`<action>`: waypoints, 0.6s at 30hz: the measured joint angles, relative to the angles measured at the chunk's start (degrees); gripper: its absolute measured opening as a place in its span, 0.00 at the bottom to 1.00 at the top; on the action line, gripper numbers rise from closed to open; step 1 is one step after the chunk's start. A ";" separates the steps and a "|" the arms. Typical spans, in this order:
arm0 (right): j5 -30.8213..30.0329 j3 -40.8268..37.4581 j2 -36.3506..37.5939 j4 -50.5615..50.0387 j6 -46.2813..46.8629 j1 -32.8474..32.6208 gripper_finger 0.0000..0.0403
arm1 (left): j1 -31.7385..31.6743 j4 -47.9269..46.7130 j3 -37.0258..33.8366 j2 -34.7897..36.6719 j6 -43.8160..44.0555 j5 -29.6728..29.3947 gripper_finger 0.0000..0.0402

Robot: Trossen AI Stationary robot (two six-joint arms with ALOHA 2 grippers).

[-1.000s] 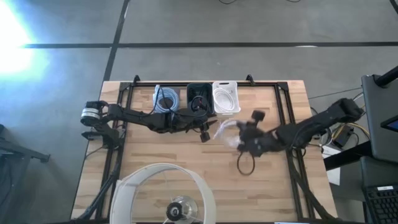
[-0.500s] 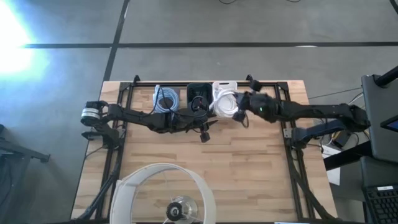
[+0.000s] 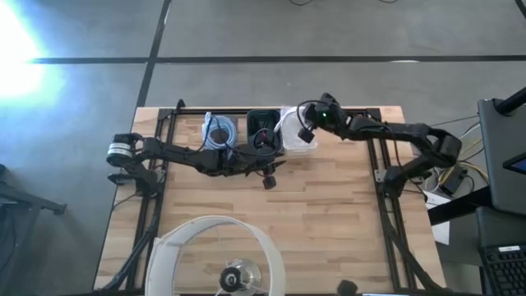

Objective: Sort HDMI cables
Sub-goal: Put the white HDMI cable into the white bin

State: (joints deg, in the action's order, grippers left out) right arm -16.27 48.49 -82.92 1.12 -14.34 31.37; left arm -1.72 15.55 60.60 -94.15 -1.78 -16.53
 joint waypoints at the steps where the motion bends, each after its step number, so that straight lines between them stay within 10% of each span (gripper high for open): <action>1: 1.82 0.00 -0.99 1.08 0.59 0.55 0.04 | 0.00 -0.27 0.00 0.00 0.42 -0.01 0.27; 18: 1.24 0.02 -7.74 2.24 2.49 3.20 0.15 | 0.00 -1.14 -2.69 -0.02 5.12 -0.01 0.27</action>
State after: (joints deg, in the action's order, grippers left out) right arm -15.03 48.51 -90.66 3.36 -11.86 34.57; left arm -1.72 14.41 57.91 -94.17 3.34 -16.55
